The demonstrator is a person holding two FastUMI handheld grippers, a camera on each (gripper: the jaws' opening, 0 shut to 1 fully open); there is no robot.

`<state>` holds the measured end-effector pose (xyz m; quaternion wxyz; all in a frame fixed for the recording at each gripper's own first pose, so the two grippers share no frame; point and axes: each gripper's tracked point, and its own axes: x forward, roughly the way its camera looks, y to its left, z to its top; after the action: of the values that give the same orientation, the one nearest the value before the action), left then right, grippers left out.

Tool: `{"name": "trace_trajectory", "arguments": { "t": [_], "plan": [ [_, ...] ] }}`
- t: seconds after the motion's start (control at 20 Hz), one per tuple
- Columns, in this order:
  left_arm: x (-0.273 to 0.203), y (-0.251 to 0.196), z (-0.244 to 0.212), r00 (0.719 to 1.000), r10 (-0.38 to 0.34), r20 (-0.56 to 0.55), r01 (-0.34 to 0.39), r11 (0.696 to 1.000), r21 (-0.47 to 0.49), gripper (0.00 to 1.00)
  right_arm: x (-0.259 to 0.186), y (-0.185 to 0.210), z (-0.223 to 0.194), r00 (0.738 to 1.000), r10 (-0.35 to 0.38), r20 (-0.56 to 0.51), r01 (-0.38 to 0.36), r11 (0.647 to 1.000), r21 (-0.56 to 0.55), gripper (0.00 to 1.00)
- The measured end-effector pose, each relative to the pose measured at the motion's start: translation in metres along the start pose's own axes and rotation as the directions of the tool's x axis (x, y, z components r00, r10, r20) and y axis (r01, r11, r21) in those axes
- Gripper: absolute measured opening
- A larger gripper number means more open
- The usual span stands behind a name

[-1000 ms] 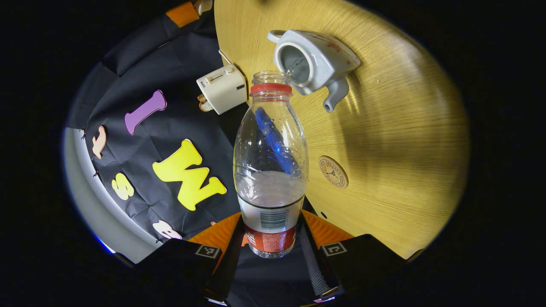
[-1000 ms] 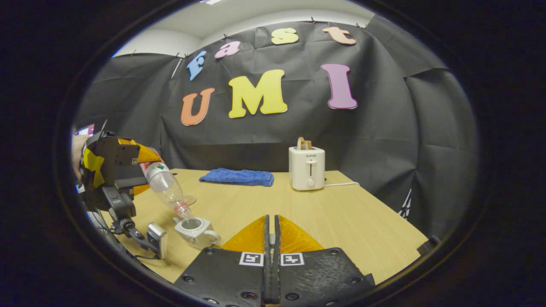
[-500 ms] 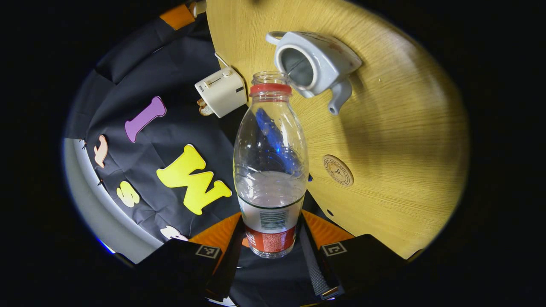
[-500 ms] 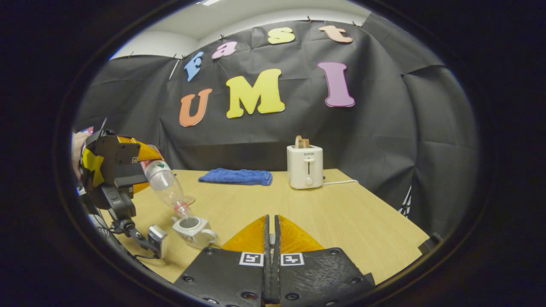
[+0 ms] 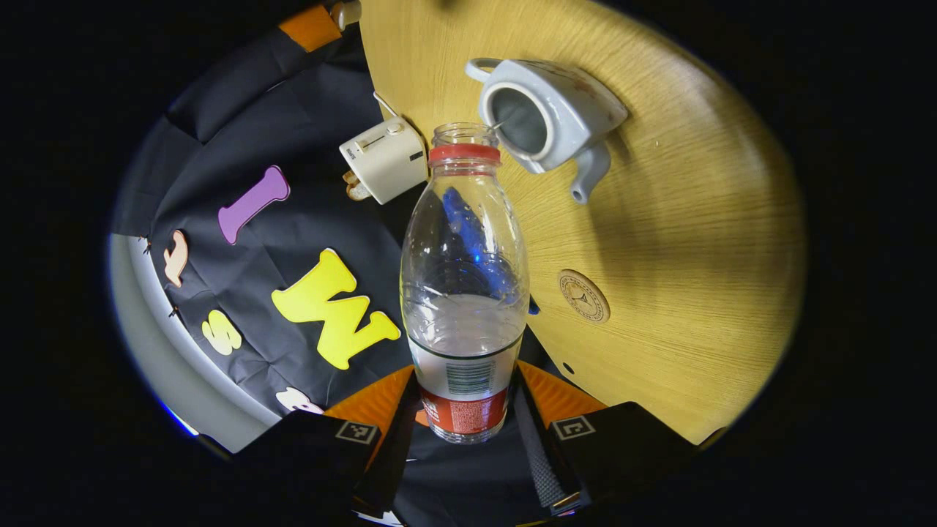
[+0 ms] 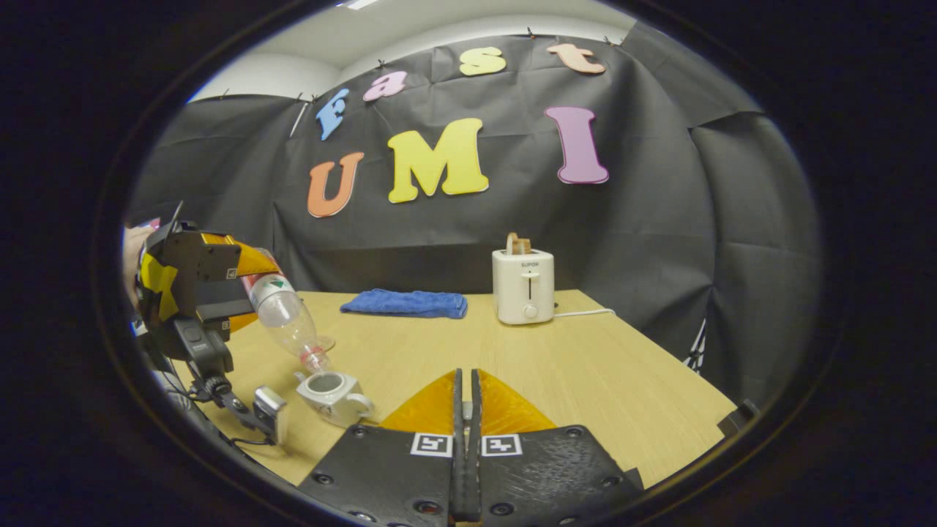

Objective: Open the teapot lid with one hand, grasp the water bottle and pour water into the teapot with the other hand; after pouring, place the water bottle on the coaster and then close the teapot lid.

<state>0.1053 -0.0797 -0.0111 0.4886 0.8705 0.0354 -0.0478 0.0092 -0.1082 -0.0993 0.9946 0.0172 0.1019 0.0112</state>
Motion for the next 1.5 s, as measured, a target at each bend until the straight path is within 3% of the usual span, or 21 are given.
{"name": "trace_trajectory", "arguments": {
  "t": [0.05, 0.2, 0.3, 0.45, 0.55, 0.6, 0.65, 0.8, 0.95, 1.05, 1.3, 1.35, 1.4, 1.5],
  "plan": [
    [0.0, -0.001, -0.002, 1.0, -0.001, -0.002, 0.001, 1.0, -0.016, 0.75, 0.0, 0.001, 0.001, 1.0, 0.0, 0.0, 0.0, 1.0, -0.002, 0.0],
    [0.001, -0.009, 0.0, 1.0, -0.006, 0.02, 0.008, 0.995, -0.096, 0.71, -0.001, 0.001, 0.004, 1.0, -0.004, 0.006, 0.004, 1.0, -0.003, 0.0],
    [0.003, -0.023, 0.001, 0.998, -0.038, 0.041, 0.045, 0.979, -0.199, 0.71, -0.004, 0.001, 0.006, 1.0, -0.005, 0.01, 0.005, 1.0, -0.006, 0.0],
    [0.003, -0.043, 0.009, 0.993, -0.088, 0.081, 0.111, 0.923, -0.368, 0.71, -0.006, 0.003, 0.012, 1.0, -0.007, 0.018, 0.007, 1.0, -0.012, 0.0],
    [0.001, -0.054, 0.01, 0.989, -0.108, 0.105, 0.146, 0.856, -0.496, 0.71, -0.008, 0.006, 0.018, 1.0, -0.005, 0.027, 0.006, 1.0, -0.019, 0.0],
    [0.0, -0.061, 0.008, 0.985, -0.123, 0.12, 0.171, 0.794, -0.584, 0.71, -0.01, 0.008, 0.02, 0.999, -0.006, 0.032, 0.006, 1.0, -0.022, 0.0],
    [-0.001, -0.067, 0.003, 0.981, -0.138, 0.133, 0.192, 0.709, -0.679, 0.71, -0.011, 0.01, 0.022, 0.999, -0.005, 0.036, 0.005, 1.0, -0.025, 0.0],
    [-0.006, -0.081, -0.002, 0.969, -0.167, 0.183, 0.234, 0.38, -0.895, 0.71, -0.012, 0.019, 0.024, 0.999, 0.012, 0.031, -0.012, 1.0, -0.018, 0.0],
    [-0.012, -0.079, -0.001, 0.962, -0.143, 0.232, 0.244, 0.065, -0.968, 0.72, -0.011, 0.027, 0.028, 0.999, 0.024, 0.029, -0.023, 0.999, -0.025, 0.0],
    [-0.007, -0.072, -0.008, 0.964, -0.106, 0.244, 0.232, -0.112, -0.966, 0.75, -0.012, 0.031, 0.033, 0.999, 0.027, 0.036, -0.026, 0.999, -0.035, 0.0],
    [0.04, -0.076, -0.028, 0.964, -0.074, 0.254, 0.197, -0.441, -0.876, 0.72, -0.011, 0.044, 0.035, 0.999, 0.039, 0.038, -0.037, 0.998, -0.052, 0.0],
    [0.051, -0.073, -0.029, 0.965, -0.06, 0.256, 0.195, -0.487, -0.851, 0.72, -0.01, 0.045, 0.034, 0.999, 0.039, 0.034, -0.037, 0.998, -0.053, 0.0],
    [0.06, -0.071, -0.031, 0.965, -0.052, 0.258, 0.196, -0.514, -0.835, 0.72, -0.008, 0.045, 0.033, 0.999, 0.038, 0.029, -0.037, 0.998, -0.051, 0.0],
    [0.076, -0.068, -0.032, 0.966, -0.028, 0.255, 0.198, -0.549, -0.812, 0.73, -0.007, 0.046, 0.03, 0.999, 0.034, 0.022, -0.033, 0.998, -0.051, 0.0]
  ]
}}
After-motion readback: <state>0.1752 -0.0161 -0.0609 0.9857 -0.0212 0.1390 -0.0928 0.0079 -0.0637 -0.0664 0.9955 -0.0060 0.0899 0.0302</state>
